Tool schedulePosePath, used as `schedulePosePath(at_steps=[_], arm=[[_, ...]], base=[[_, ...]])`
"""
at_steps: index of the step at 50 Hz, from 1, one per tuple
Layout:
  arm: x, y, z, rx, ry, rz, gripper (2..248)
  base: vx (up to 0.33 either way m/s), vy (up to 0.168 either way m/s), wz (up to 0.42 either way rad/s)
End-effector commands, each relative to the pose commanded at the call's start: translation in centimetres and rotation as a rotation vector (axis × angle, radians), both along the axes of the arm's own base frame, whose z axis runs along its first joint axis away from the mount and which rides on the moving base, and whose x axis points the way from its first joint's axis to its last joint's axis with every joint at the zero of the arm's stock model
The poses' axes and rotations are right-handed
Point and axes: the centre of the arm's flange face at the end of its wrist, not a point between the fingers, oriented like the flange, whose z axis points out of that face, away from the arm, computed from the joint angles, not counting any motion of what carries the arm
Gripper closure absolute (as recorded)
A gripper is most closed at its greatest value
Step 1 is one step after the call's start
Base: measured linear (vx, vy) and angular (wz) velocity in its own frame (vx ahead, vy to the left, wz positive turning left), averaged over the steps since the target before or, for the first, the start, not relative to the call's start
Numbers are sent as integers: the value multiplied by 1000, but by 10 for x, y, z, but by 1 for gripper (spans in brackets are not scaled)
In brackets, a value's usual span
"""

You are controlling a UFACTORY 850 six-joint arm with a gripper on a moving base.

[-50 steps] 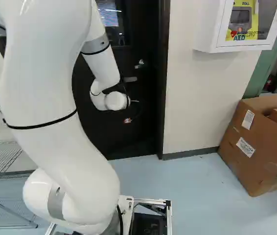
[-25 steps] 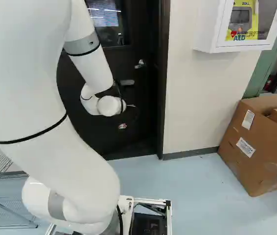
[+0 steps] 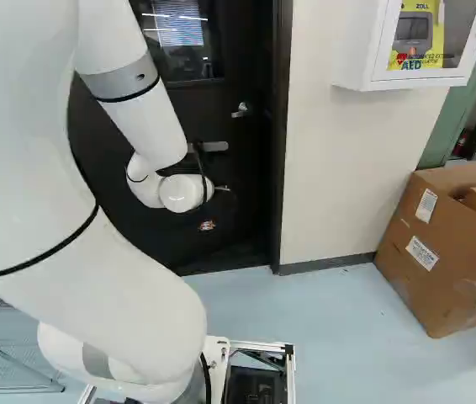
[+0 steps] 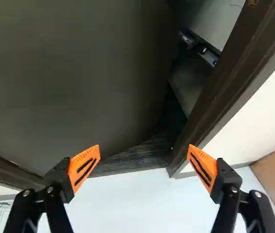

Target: Open the door and move inside

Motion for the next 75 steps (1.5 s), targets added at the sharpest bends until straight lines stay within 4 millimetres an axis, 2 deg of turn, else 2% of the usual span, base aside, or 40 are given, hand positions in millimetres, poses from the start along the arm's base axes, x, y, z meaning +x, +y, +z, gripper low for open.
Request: schedulePosePath(at_steps=[47, 75], arm=[[0, 0, 0, 0, 0, 0, 3], [0, 0, 0, 0, 0, 0, 3]], base=[[35, 1, -9], [117, 54, -34]])
